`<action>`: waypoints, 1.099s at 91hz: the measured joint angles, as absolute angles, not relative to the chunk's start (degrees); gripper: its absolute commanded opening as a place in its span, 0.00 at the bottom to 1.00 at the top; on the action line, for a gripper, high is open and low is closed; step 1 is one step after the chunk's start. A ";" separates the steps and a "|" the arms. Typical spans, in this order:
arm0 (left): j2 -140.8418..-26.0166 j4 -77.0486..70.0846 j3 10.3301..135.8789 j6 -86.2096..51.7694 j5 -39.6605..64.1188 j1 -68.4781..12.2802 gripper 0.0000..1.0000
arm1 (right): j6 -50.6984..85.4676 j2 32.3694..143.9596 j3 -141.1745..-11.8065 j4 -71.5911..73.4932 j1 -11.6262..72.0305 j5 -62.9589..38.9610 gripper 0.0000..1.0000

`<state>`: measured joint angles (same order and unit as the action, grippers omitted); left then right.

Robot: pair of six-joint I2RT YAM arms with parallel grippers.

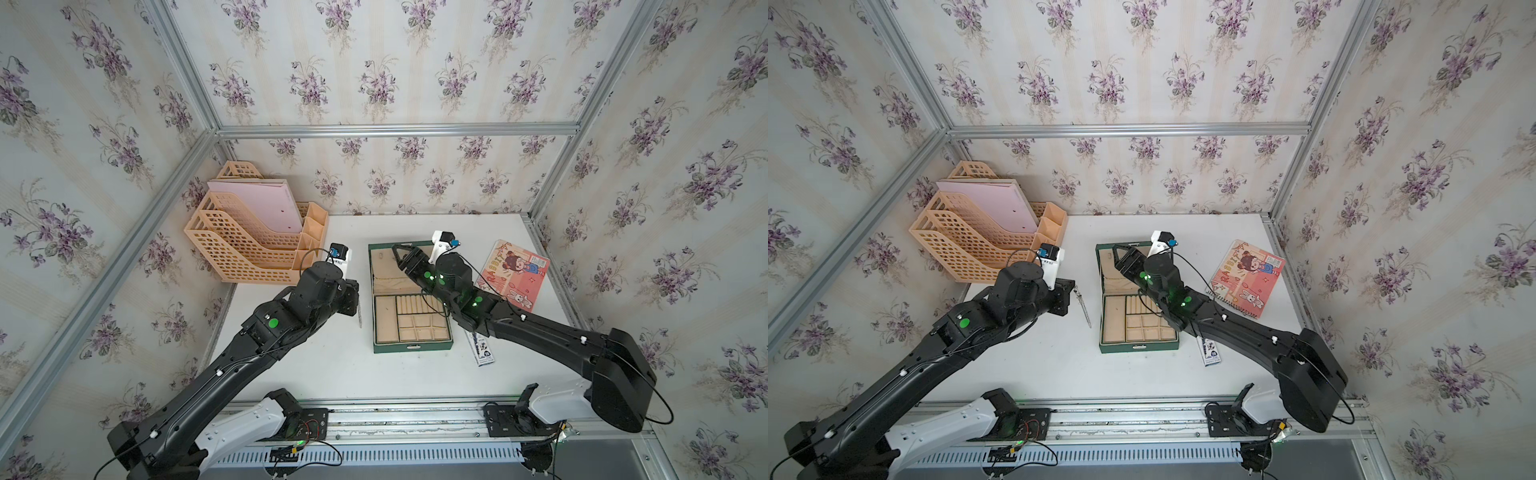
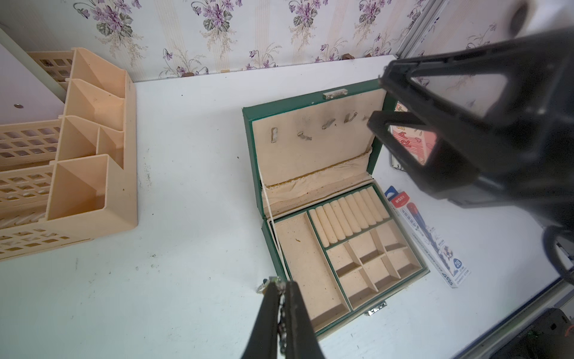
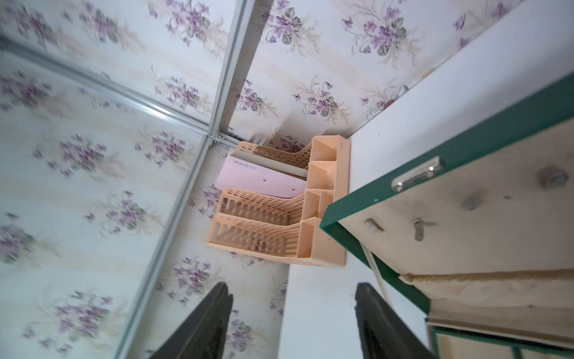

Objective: Put jewelry chain into jewelry box
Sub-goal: Open the fastener on the jewelry box, then hang the necklace on the jewelry box clasp.

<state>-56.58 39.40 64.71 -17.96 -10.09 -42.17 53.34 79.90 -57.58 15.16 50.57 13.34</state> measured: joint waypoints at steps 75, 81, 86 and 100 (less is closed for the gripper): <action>-64.88 50.59 88.12 -6.13 3.92 -42.17 0.00 | 3.97 62.65 -24.23 37.71 57.74 7.77 0.71; -65.25 51.03 88.82 -6.07 4.47 -42.17 0.00 | 2.31 63.90 -24.12 40.77 58.94 8.08 0.68; -65.47 51.31 89.38 -6.00 4.75 -42.17 0.00 | 1.04 65.14 -24.21 43.20 59.64 8.08 0.65; -65.54 51.77 90.17 -5.65 5.63 -42.17 0.00 | -1.13 69.91 -26.46 48.90 60.88 7.88 0.60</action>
<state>-65.54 51.77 90.17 -5.65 5.63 -42.17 -1.13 69.91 -26.46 48.90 60.88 7.88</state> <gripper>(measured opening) 0.082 0.614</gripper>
